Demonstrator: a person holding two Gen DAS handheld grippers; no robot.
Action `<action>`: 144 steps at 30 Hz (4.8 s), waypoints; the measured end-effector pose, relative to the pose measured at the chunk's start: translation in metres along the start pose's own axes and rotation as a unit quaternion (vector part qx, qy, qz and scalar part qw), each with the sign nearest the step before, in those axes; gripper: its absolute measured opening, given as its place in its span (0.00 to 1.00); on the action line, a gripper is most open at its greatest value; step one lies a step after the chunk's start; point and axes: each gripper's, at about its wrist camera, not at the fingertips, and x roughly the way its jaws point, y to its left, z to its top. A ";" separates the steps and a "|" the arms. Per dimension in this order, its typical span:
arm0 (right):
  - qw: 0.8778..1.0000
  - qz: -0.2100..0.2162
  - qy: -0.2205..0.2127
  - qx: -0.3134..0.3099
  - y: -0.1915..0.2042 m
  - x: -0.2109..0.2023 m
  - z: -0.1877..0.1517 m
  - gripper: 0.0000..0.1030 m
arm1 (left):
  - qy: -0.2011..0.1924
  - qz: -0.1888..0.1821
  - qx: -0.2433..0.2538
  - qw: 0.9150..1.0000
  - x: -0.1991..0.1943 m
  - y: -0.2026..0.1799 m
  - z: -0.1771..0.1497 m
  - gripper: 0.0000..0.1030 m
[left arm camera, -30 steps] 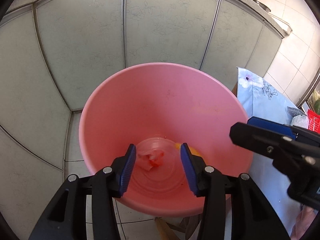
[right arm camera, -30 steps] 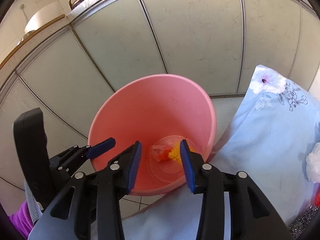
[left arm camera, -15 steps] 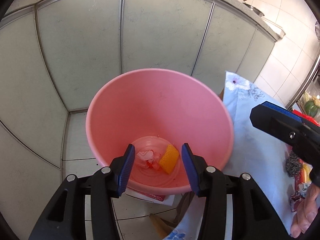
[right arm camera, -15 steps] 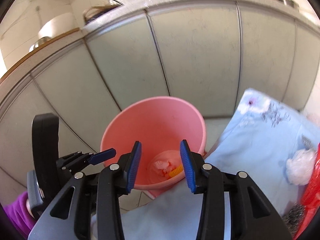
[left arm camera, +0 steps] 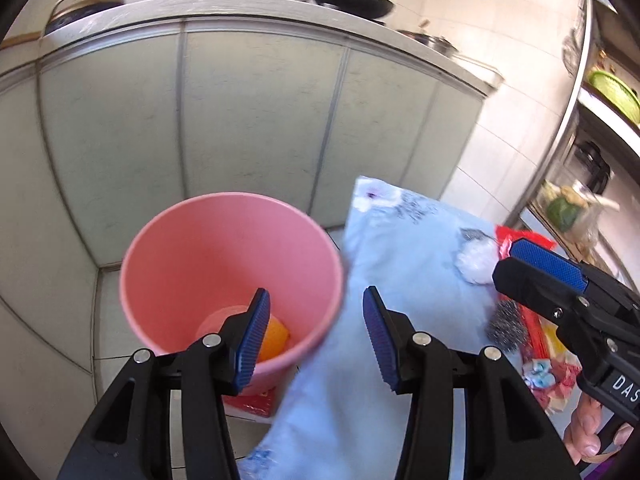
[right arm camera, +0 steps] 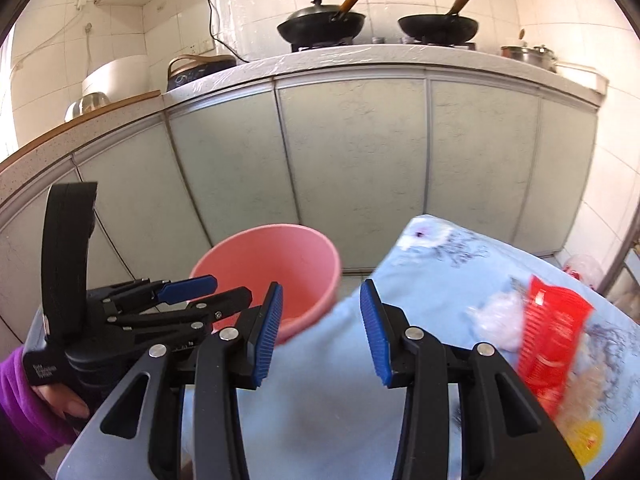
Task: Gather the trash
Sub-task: 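Move both open grippers back over the trash on the table, then grasp the steel wool scrubber with the left gripper while the right gripper grasps clear plastic wrap, then carry the steel wool and plastic wrap over the pink bucket with both grippers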
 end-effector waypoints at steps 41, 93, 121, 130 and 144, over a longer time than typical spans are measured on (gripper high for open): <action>0.974 -0.163 0.031 0.155 -0.164 -0.071 -0.108 0.40 | 0.138 -0.146 0.109 0.974 0.112 -0.178 -0.038 0.48; 0.966 -0.207 0.012 0.156 -0.136 -0.122 -0.076 0.03 | 0.049 -0.179 0.133 0.974 0.025 -0.128 -0.011 0.25; 0.995 0.078 0.035 -0.043 0.032 0.035 0.056 0.03 | -0.040 0.030 -0.006 0.999 -0.020 0.044 0.011 0.25; 0.988 0.110 0.096 -0.058 0.058 0.110 0.046 0.03 | -0.001 0.066 -0.045 0.997 0.003 0.079 -0.007 0.26; 0.985 0.096 0.134 -0.049 0.060 0.148 0.032 0.03 | 0.025 0.088 -0.079 0.993 0.019 0.094 -0.018 0.39</action>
